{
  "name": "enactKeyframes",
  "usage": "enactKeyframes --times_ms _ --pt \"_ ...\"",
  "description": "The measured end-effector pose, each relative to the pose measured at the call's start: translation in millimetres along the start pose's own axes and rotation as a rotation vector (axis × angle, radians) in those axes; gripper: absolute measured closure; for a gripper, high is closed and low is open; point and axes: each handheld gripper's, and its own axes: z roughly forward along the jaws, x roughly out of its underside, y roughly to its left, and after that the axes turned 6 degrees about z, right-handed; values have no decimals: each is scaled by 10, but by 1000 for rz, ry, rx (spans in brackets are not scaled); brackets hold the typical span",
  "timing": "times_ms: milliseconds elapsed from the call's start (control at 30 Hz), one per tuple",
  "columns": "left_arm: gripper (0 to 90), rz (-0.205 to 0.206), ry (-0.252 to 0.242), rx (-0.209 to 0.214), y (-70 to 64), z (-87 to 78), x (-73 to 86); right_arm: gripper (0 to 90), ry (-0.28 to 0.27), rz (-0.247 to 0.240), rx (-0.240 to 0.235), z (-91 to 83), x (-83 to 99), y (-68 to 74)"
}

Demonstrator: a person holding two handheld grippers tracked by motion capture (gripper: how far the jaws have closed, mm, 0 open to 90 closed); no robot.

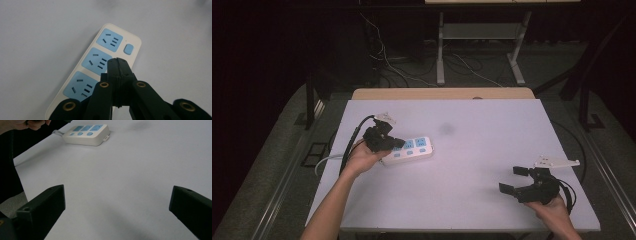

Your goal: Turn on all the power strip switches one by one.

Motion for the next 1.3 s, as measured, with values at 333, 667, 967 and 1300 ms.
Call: enactKeyframes --times_ms 333,667,967,1300 --pt "897 14 7 9 -23 82 -93 4 4 -3 -3 1 1 0" --pt "896 15 21 14 -29 185 -97 4 4 -5 -5 4 -1 -1" --pt "896 24 45 27 -49 282 -86 4 3 -7 -4 1 -2 -4" --pt "896 26 58 27 -61 344 -78 4 3 -5 -4 -5 -3 -6"
